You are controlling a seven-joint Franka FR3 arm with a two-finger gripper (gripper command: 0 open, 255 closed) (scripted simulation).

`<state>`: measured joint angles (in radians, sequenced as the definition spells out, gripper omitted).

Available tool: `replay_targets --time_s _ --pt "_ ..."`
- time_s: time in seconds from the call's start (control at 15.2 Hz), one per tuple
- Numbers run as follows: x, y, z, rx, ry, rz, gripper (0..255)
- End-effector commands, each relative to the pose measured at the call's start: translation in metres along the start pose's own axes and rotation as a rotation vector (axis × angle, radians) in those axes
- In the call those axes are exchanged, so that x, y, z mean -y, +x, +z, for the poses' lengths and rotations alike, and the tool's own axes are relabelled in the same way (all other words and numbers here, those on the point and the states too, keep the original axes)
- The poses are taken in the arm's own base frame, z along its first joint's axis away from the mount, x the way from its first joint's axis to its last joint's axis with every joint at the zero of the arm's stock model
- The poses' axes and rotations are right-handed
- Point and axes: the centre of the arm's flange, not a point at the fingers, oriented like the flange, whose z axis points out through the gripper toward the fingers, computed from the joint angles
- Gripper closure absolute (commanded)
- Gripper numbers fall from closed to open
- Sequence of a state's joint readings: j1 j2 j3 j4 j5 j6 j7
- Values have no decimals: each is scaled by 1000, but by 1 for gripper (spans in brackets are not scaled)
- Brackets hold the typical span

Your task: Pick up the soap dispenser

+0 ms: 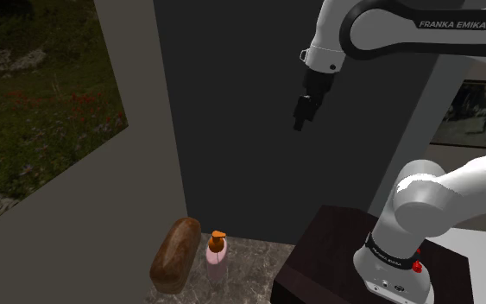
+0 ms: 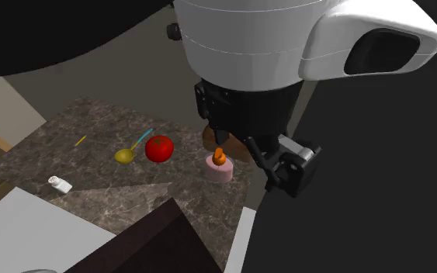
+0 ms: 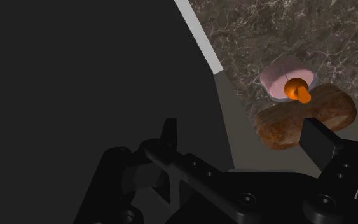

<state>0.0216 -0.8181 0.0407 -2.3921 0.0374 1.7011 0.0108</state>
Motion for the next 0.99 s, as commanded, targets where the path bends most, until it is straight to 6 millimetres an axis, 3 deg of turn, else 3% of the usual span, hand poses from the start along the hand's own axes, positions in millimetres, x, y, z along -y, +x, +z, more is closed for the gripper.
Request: replay_targets --time_s 0.0,0.92 --pt "0 0 0 0 0 0 0" --pt "94 63 151 57 -6 14 0"
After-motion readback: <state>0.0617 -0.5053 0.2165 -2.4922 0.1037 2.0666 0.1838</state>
